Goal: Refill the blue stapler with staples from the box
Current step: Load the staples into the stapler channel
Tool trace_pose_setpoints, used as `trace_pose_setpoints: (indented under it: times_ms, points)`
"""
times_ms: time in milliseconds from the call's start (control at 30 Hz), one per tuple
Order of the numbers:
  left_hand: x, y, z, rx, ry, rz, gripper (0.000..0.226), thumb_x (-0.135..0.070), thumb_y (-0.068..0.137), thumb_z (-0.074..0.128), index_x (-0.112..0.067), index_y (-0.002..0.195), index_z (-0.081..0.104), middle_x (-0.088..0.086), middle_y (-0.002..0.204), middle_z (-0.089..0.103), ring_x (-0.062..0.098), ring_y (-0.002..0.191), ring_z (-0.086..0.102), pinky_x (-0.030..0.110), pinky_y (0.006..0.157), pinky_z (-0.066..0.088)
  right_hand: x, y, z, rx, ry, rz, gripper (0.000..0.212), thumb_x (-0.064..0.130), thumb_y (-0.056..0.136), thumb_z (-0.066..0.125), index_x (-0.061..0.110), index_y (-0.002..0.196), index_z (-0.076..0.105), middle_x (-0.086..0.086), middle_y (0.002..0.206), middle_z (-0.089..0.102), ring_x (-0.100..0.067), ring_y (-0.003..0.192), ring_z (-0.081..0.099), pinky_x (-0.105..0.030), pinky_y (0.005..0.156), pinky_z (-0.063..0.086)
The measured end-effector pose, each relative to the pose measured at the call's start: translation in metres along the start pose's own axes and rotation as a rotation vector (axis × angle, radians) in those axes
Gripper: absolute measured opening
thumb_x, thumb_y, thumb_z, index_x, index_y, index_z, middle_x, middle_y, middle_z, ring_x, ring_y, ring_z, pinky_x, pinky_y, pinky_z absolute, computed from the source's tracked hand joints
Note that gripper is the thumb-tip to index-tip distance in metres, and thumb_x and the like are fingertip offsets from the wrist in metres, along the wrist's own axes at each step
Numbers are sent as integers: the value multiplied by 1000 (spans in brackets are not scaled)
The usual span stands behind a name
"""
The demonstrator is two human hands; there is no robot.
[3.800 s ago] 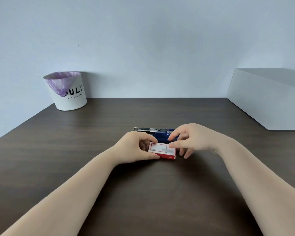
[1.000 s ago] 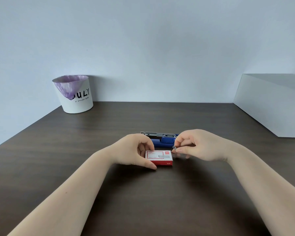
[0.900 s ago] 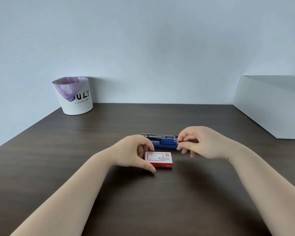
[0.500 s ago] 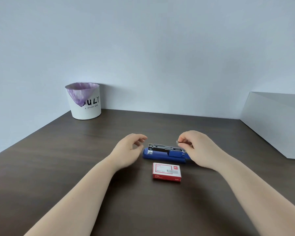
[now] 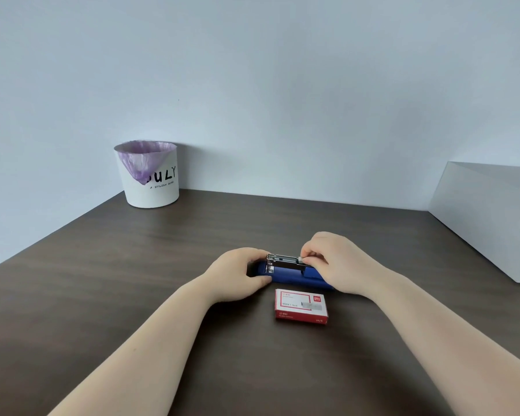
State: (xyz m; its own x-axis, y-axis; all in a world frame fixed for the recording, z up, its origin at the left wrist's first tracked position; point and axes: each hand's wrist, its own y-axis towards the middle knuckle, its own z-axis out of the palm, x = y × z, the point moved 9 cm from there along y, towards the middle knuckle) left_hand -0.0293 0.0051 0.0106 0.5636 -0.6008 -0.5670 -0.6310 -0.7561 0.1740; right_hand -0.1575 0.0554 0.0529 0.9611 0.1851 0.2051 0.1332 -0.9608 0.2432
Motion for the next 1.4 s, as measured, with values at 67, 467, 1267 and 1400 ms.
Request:
trace_pose_setpoints:
  times_ms: [67, 467, 1267, 1400]
  points:
    - [0, 0, 0, -5, -5, -5, 34, -24, 83, 63, -26, 117, 61, -4, 117, 67, 15, 108, 59, 37, 99, 47, 3, -1, -2, -29, 11, -30, 19, 18, 94, 50, 12, 95, 68, 3, 87, 52, -11, 80, 47, -13, 67, 32]
    - [1, 1, 1, -11, -5, 6, 33, -26, 83, 64, -28, 116, 62, -5, 116, 67, 13, 107, 59, 35, 98, 47, 1, -3, 2, -41, 35, -19, 21, 17, 94, 50, 12, 100, 69, -2, 95, 60, -10, 83, 48, -18, 76, 33]
    - [2, 1, 2, 7, -4, 0, 30, -28, 83, 63, -26, 113, 62, -4, 113, 67, 17, 105, 59, 40, 97, 48, -2, -10, 3, -6, 2, 11, 21, 12, 88, 50, 17, 74, 63, 12, 71, 47, -8, 71, 46, -20, 68, 36]
    - [2, 0, 1, 1, -3, 2, 31, -28, 83, 63, -27, 113, 61, -4, 114, 67, 16, 106, 59, 40, 97, 48, 7, -3, 6, 17, 11, -11, 23, 14, 90, 49, 13, 79, 69, 7, 73, 49, -11, 75, 48, -21, 68, 36]
